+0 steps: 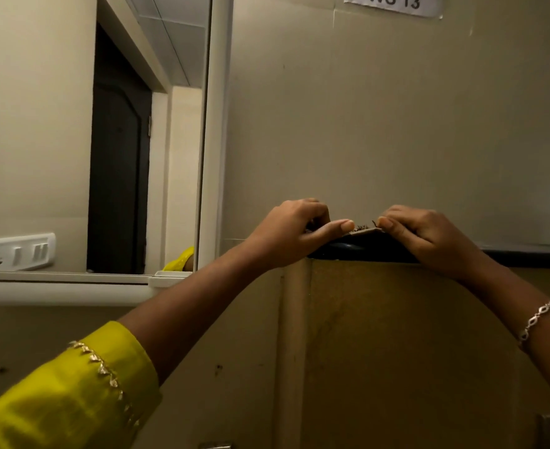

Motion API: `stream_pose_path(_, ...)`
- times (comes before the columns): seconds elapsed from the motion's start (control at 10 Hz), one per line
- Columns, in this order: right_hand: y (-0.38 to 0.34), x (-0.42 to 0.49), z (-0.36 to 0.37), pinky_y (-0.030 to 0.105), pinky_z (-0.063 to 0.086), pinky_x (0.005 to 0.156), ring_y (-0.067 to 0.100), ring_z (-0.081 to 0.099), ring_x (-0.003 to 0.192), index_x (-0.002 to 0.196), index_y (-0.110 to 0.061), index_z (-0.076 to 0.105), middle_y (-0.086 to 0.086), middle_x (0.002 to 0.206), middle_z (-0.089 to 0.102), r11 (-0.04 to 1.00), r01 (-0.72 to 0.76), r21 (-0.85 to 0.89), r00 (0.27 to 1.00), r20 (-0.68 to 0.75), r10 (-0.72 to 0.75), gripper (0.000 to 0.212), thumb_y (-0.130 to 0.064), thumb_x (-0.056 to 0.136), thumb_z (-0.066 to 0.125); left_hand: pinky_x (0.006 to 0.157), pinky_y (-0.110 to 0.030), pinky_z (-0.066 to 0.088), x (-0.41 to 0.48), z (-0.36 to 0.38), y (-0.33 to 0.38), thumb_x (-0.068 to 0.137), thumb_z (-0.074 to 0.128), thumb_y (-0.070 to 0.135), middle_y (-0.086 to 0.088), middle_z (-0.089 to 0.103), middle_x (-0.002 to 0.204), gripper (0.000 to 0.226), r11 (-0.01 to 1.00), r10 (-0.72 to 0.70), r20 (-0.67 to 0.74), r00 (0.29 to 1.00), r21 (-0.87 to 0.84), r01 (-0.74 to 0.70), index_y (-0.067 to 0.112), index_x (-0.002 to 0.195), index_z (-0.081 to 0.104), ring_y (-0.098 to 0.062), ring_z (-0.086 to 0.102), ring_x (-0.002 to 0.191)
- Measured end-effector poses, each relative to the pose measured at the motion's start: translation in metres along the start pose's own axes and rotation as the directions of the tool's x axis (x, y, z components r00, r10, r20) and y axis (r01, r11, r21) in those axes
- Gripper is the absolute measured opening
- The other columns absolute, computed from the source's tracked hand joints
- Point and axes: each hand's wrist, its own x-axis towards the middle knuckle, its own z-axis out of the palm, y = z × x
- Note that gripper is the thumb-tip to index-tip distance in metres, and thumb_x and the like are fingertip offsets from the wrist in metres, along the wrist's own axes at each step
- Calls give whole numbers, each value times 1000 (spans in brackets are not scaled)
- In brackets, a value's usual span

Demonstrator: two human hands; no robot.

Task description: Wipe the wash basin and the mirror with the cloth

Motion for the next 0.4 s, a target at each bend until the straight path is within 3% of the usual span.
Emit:
stream_pose_path(0.1, -3, -4, 5, 17, 37, 58, 18, 54, 65, 78, -3, 64, 7, 77, 58, 1000, -31, 0, 997, -71, 31, 65, -61, 83, 35, 63, -20, 42, -9, 3, -2, 77, 41, 62, 5, 51, 88, 53, 999, -4, -27, 1000, 53, 6, 14, 83, 61, -5, 49, 73)
stream_pose_path(0.2, -15, -7, 9, 11, 36, 59, 18, 55, 71, 86, -9, 67, 3, 81, 60, 991, -113, -67, 978, -182, 99, 39, -39, 82, 43, 70, -22, 49, -25, 7, -2, 77, 34, 64, 0, 50, 109, 64, 996, -2, -57, 998, 91, 7, 12, 105, 59, -10, 53, 87)
stream_pose_path(0.3, -27, -7, 18, 25, 37, 63, 23, 57, 78, 92, -10, 67, 6, 90, 62, 978, -170, -118, 948, -292, 129, 33, -31, 80, 44, 77, -24, 50, -46, 11, -3, 79, 33, 68, -3, 45, 124, 72, 990, -3, -144, 990, 137, 23, 13, 122, 49, -9, 50, 99)
stream_pose_path(0.4, -36, -13, 33, 30, 40, 70, 29, 58, 86, 93, -8, 66, 13, 95, 62, 969, -205, -137, 893, -432, 128, 29, -24, 82, 44, 81, -24, 47, -75, 6, -7, 82, 26, 67, -9, 45, 127, 73, 982, -7, -246, 969, 180, 53, 12, 126, 46, -15, 47, 109)
